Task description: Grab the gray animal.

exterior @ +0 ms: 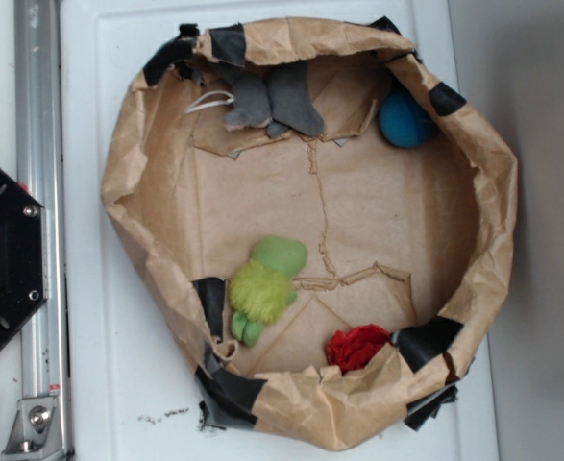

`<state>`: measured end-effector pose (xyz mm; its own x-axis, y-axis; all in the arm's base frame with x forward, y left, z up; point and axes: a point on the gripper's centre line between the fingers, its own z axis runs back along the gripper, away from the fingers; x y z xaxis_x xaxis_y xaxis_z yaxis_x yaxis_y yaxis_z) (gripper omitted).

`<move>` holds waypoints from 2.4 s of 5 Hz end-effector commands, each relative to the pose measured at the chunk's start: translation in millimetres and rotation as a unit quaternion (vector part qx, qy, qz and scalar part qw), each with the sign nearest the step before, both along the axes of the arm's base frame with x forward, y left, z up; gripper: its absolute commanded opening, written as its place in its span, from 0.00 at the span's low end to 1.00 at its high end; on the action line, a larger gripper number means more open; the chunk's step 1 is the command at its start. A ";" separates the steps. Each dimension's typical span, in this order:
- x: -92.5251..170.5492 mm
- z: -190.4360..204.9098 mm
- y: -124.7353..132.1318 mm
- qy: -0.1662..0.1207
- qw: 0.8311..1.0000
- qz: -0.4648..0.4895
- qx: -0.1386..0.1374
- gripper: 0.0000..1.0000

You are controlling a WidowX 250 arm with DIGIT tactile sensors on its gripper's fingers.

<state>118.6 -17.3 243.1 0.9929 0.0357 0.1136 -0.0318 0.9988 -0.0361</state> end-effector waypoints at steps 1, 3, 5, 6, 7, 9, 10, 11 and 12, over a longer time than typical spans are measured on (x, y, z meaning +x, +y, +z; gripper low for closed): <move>0.0 0.0 0.0 0.000 1.000 0.000 0.000 1.00; 80.2 -47.5 16.1 0.022 0.987 -0.158 0.000 1.00; 125.7 -101.4 0.5 0.008 0.947 -0.318 -0.042 1.00; 142.2 -118.3 29.7 0.009 0.950 -0.311 -0.003 1.00; 149.0 -123.1 55.8 0.005 0.955 -0.296 0.020 1.00; 145.5 -161.3 85.2 0.041 0.951 -0.298 0.075 1.00; 139.4 -167.2 81.8 0.042 0.949 -0.303 0.080 1.00; 135.2 -170.6 80.9 0.039 0.946 -0.310 0.087 1.00; 133.3 -182.2 89.7 0.034 0.942 -0.313 0.115 1.00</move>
<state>249.0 76.9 47.9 0.8180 -0.5725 -0.0556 0.5745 0.8086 0.1272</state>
